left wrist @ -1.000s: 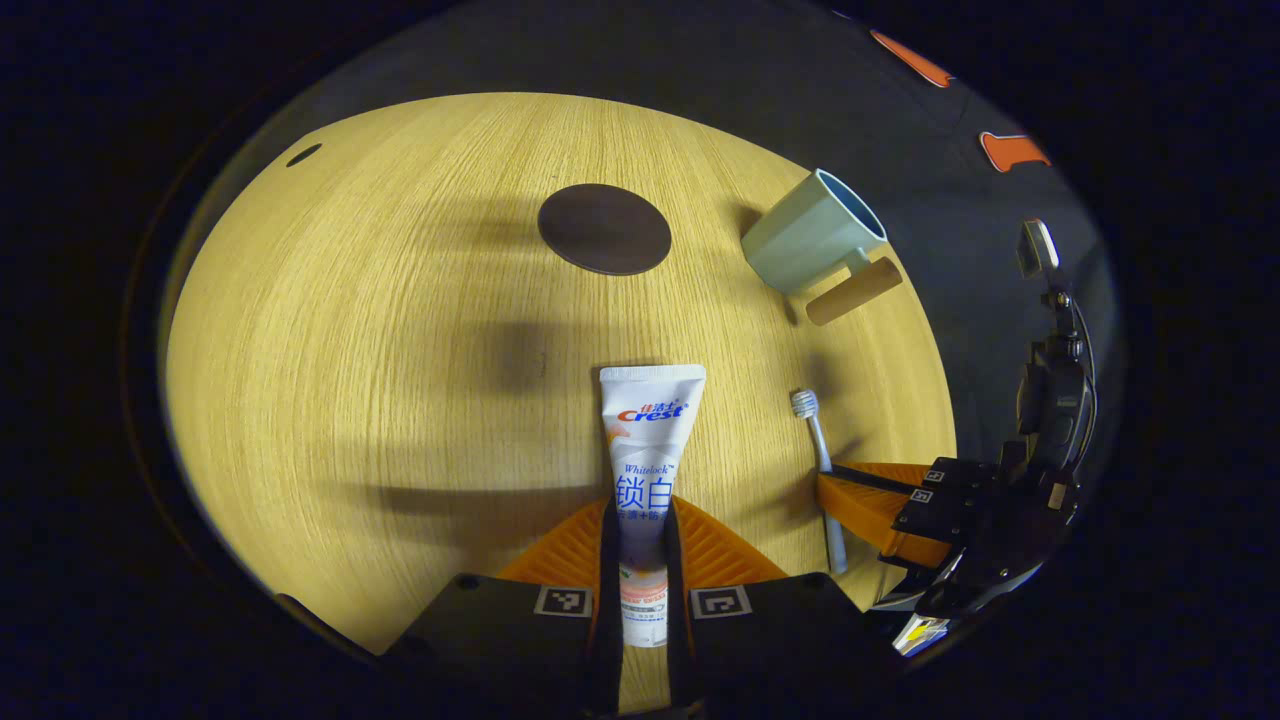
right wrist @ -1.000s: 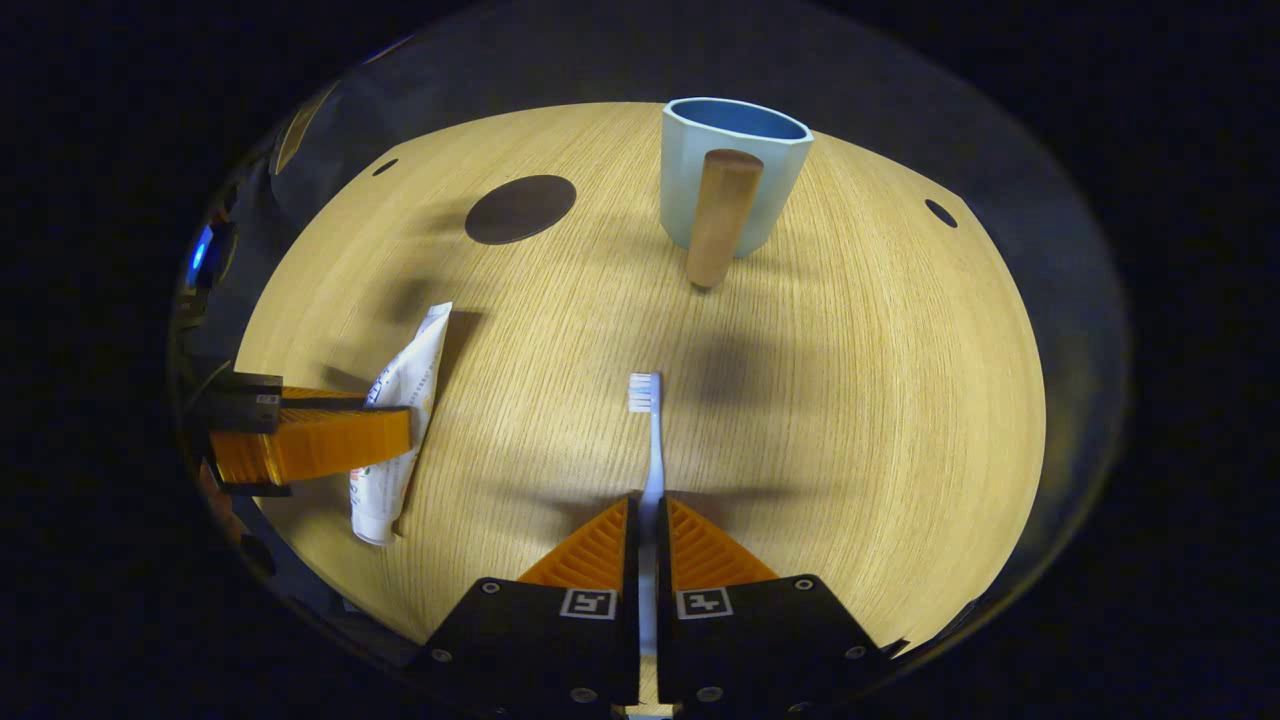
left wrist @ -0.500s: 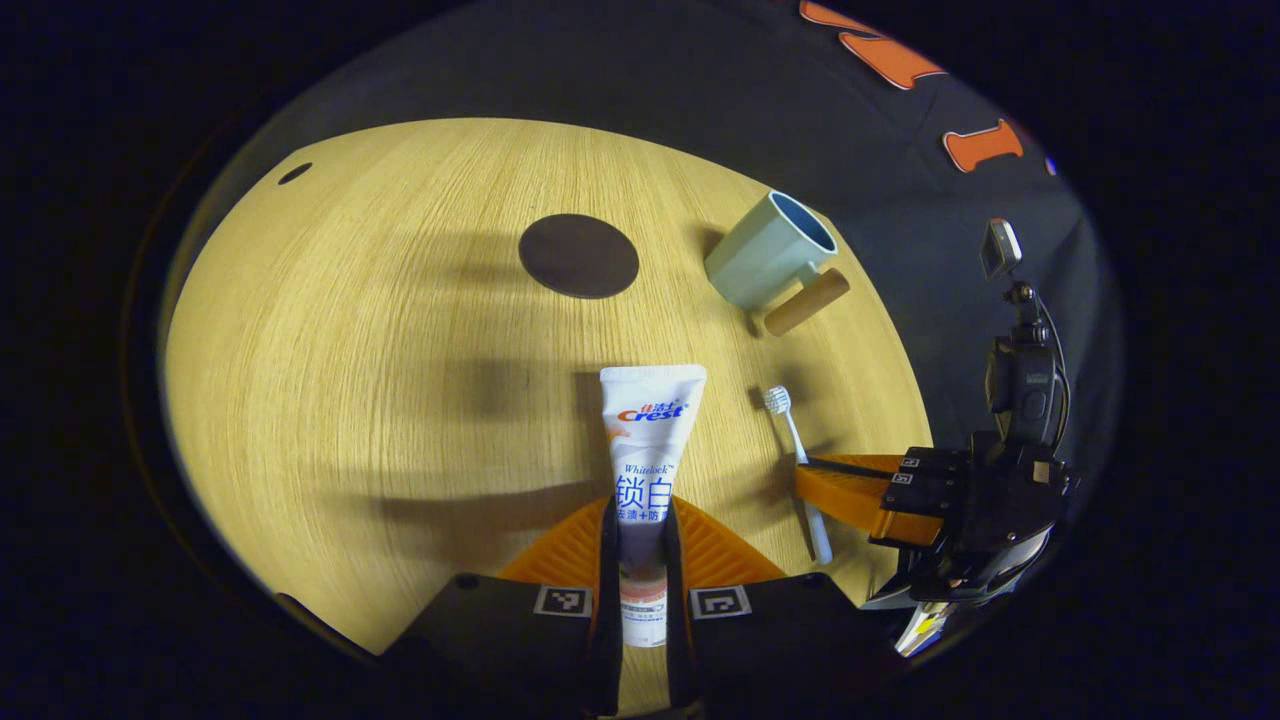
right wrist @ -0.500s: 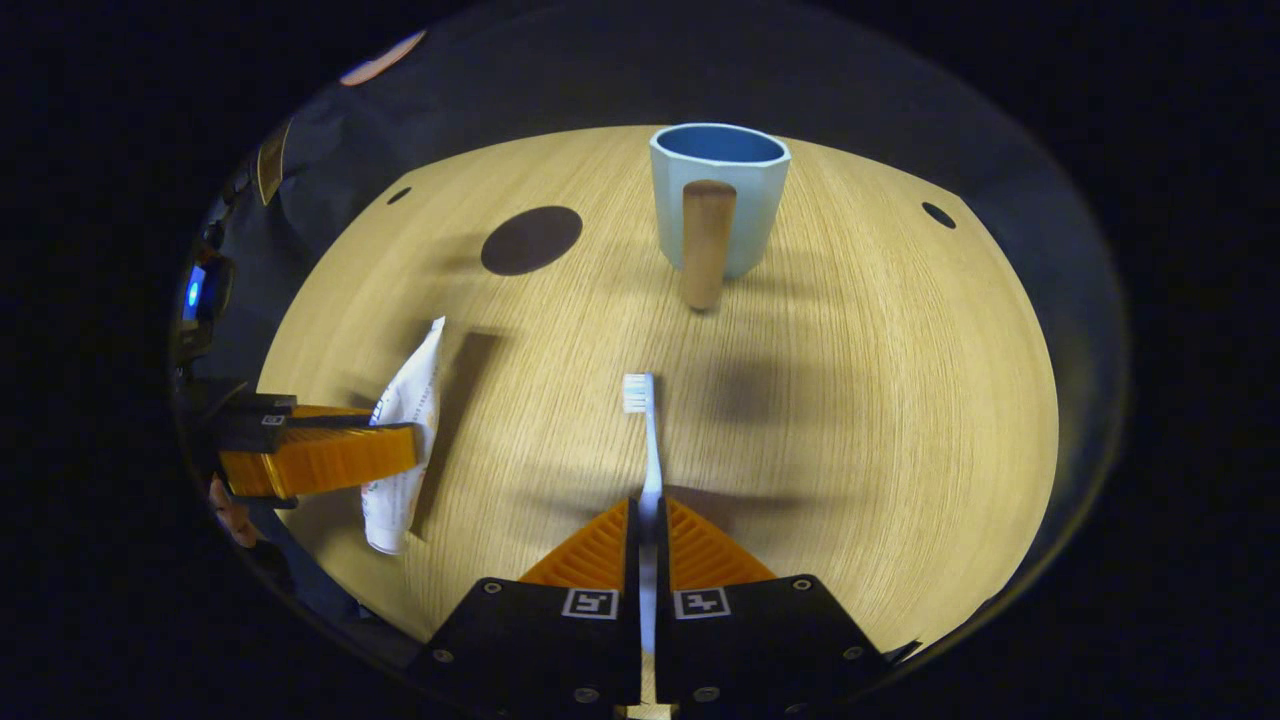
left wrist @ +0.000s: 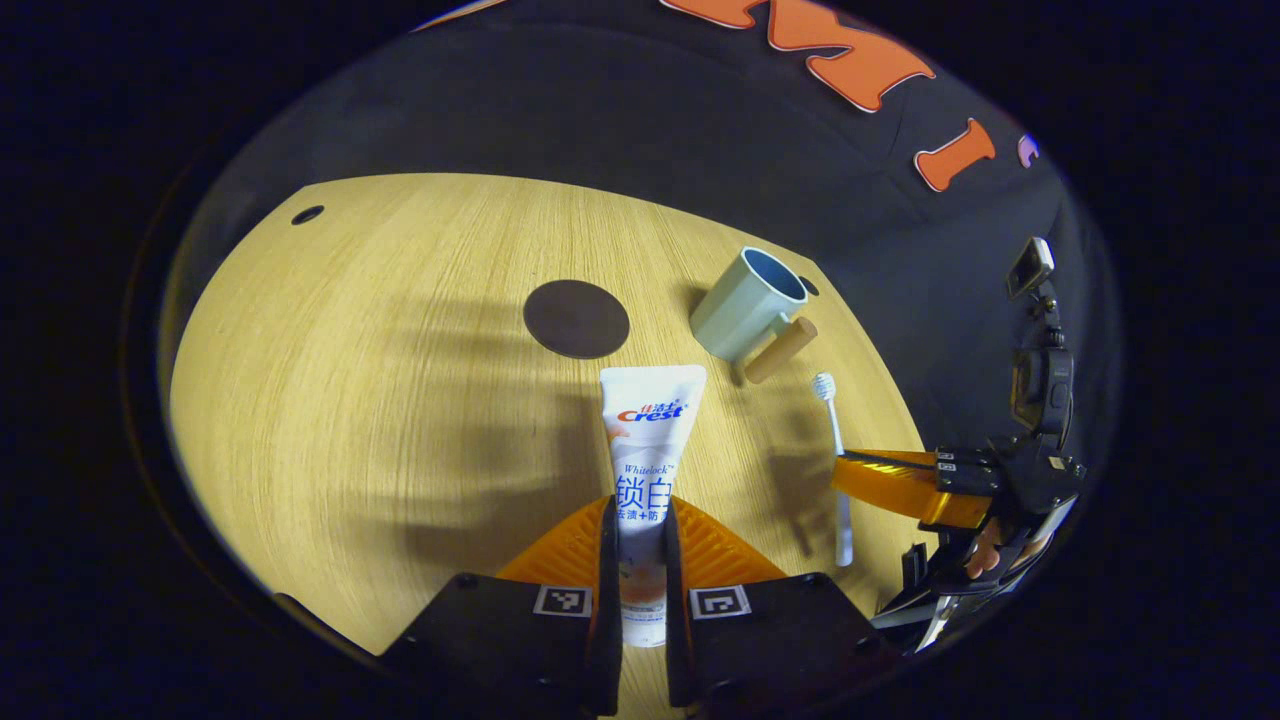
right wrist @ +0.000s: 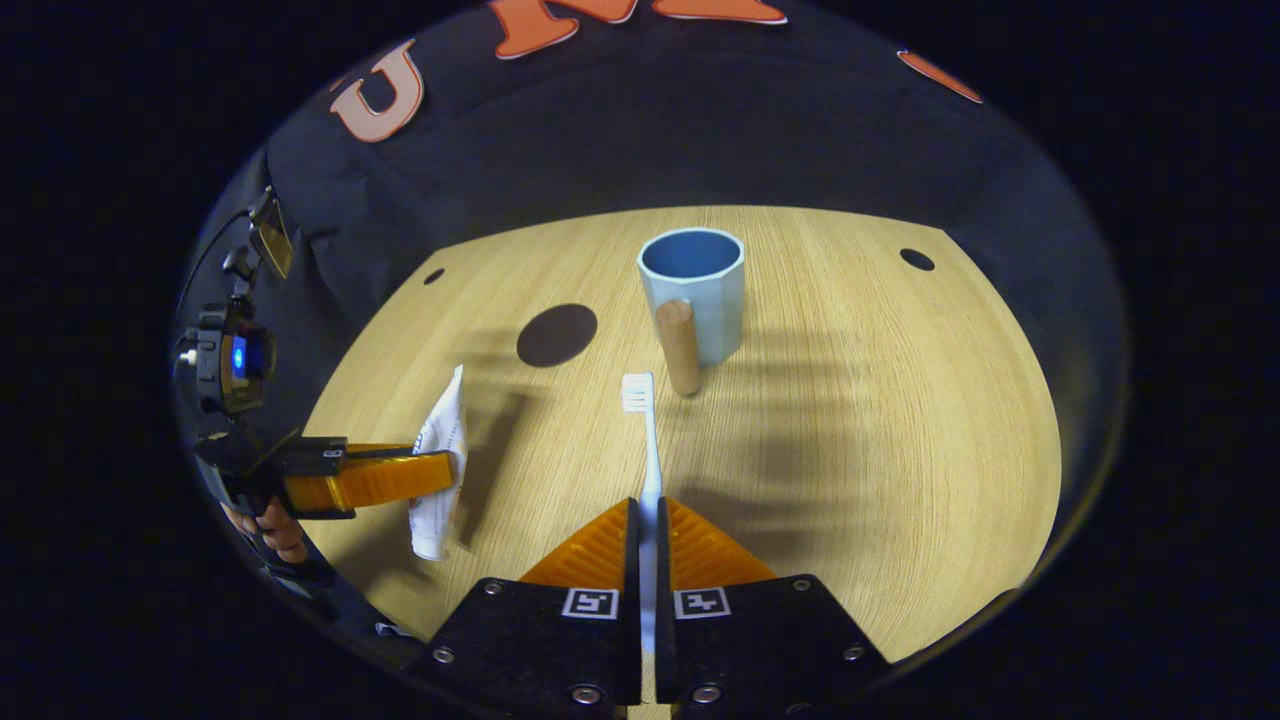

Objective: Put the toothbrush and toothpaste on the desktop into the cup, then pick up the cup and place it on the coaster on the desktop.

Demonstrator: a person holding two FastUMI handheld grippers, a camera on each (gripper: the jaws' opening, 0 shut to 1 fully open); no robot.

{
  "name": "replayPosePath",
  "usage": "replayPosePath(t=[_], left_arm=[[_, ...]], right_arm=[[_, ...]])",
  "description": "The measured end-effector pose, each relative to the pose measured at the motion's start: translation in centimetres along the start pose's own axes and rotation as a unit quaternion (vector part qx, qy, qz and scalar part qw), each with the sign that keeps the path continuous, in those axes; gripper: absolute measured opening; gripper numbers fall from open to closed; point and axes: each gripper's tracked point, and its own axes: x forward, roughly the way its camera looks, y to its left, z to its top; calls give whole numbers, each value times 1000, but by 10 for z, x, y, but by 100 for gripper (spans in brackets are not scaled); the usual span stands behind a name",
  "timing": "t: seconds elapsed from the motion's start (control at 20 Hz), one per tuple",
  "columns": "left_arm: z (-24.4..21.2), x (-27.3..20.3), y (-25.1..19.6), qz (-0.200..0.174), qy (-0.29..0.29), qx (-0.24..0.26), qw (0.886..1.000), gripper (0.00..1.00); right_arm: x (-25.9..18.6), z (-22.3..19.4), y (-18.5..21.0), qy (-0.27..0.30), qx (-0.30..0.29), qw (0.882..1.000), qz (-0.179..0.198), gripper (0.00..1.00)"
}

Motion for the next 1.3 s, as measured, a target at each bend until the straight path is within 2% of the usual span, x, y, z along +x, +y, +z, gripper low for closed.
replayPosePath(t=[0.15, 0.35, 0.65, 0.85, 1.0, 1.1, 1.3], left_arm=[[5, -4, 1, 1, -20, 4, 1000, 22], [14, -9, 7, 24, -65, 14, 997, 22], [30, -12, 4, 15, -129, 12, 992, 22], [43, -36, 1, 11, -167, 29, 985, 21], [51, -51, 2, 7, -192, 37, 981, 22], [55, -56, 0, 1, -206, 39, 978, 22], [60, -63, 1, -3, -227, 45, 973, 22]], right_arm=[[-15, 16, -4, -39, 10, 999, 16, 6], [-23, 39, 5, -93, 14, 993, 66, 6], [-32, 68, 1, -168, 1, 982, 86, 6], [-38, 92, -7, -223, -13, 971, 80, 6], [-51, 116, -11, -270, -20, 959, 85, 6], [-62, 134, -6, -310, -28, 945, 96, 6], [-76, 169, -4, -392, -60, 914, 89, 6]])
